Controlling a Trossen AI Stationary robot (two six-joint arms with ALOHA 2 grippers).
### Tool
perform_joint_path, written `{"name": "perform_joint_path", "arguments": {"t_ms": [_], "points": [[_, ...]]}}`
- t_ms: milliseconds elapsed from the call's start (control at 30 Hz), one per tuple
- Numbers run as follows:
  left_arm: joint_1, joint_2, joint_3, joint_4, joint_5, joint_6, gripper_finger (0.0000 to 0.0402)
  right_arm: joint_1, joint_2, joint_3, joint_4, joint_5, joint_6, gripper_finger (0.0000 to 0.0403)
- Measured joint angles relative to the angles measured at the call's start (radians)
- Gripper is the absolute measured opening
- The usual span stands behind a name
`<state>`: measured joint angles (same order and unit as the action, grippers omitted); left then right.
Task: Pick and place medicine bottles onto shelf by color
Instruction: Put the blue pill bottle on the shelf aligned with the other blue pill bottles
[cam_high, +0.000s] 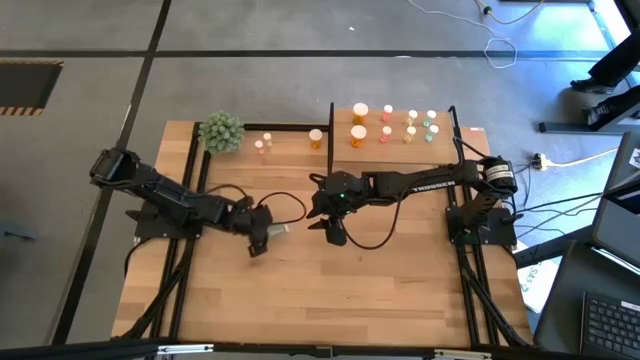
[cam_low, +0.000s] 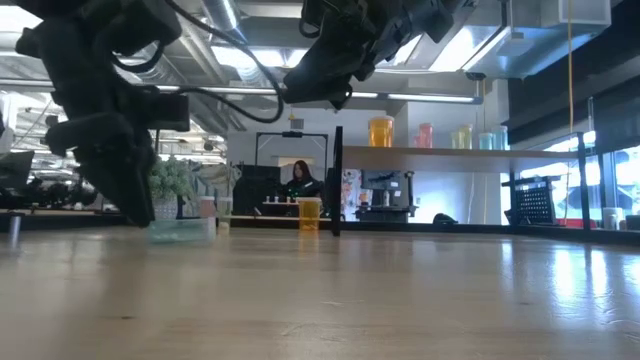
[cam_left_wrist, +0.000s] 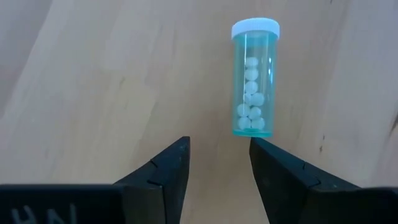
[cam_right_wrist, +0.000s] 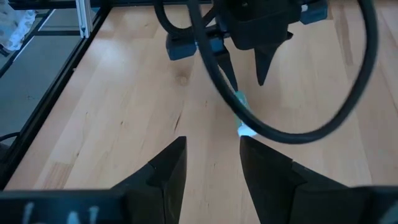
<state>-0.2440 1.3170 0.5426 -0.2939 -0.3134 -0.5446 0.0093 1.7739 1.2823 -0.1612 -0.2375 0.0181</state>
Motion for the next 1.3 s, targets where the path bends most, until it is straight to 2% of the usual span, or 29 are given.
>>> {"name": "perform_joint_path", "arguments": {"t_ms": [367, 533, 667, 967, 1300], "points": [[0.063, 0.051, 0.001, 0.182, 0.014, 0.084, 0.0163, 0.0, 0.0, 0.0, -0.002, 0.0, 0.004, 0.0151], [0.063, 0.043, 0.002, 0.155, 0.016, 0.081, 0.0163, 0.0, 0.0, 0.0, -0.041, -0.005, -0.001, 0.0151], [0.063, -0.028, 0.032, 0.041, 0.009, 0.077, 0.0163, 0.0, 0.0, 0.0, -0.066, -0.023, -0.002, 0.0151], [0.038, -0.177, 0.216, -0.264, -0.071, 0.11, 0.0163, 0.0, 0.0, 0.0, -0.076, -0.023, -0.032, 0.0152], [-0.024, -0.226, 0.371, -0.431, -0.168, 0.112, 0.0163, 0.0, 0.0, 0.0, -0.064, 0.111, -0.025, 0.0152]]}}
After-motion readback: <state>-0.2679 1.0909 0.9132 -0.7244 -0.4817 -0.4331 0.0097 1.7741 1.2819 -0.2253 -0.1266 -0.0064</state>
